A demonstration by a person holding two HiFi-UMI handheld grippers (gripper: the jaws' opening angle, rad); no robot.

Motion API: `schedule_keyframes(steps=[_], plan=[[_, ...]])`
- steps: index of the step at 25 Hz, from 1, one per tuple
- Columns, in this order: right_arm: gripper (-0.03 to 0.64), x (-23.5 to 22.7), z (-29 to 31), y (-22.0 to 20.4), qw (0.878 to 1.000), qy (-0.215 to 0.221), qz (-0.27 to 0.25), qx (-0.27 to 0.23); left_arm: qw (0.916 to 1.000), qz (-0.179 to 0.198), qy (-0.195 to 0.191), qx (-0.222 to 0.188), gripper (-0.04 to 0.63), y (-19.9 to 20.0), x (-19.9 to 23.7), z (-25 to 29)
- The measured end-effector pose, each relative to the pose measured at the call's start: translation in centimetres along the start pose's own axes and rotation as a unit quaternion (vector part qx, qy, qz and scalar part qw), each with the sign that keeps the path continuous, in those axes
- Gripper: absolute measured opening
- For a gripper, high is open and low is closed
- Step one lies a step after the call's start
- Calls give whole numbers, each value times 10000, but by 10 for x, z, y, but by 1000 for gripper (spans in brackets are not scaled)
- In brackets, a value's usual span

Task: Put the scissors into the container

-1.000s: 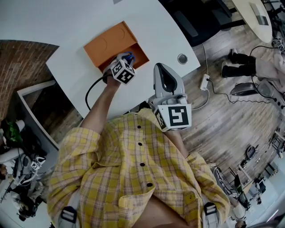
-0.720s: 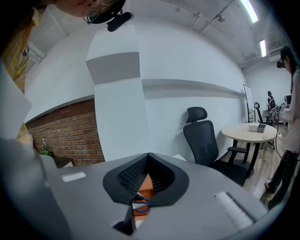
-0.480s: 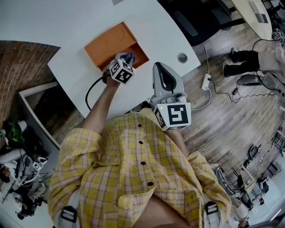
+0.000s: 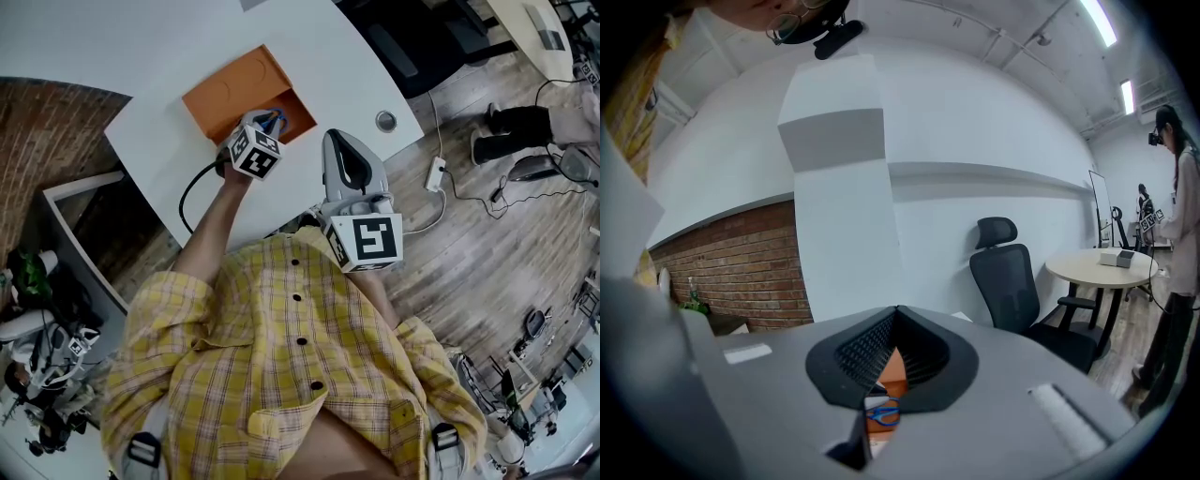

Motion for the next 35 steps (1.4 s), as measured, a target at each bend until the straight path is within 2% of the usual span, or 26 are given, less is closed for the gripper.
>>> schedule_keyframes(steps=[9,21,29,35], plan=[[6,4,-8,3,10000,22,-58,-40,9998,-69,147,-131,5,7,0,-19],[6,9,-16,5,9999,60,-138,-65,9978,-200,370,-506,3,32,-1,-60],[6,12,-17,8,9997,61,-185,-127,9935,-536,260,-970,3,49,-8,-94],[6,16,-20,12,9996,85,-221,-160,9840,-955,268,-1482,3,64,-10,-132]])
Point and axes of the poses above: the fingertips, and each gripper's own axes: z forward along the fingers, x to its left, y out of its top, the point moved 1 cm from there along -z, backward along the fingers, and after that the axes turned 7 degrees about x, right-handed, at the moved point
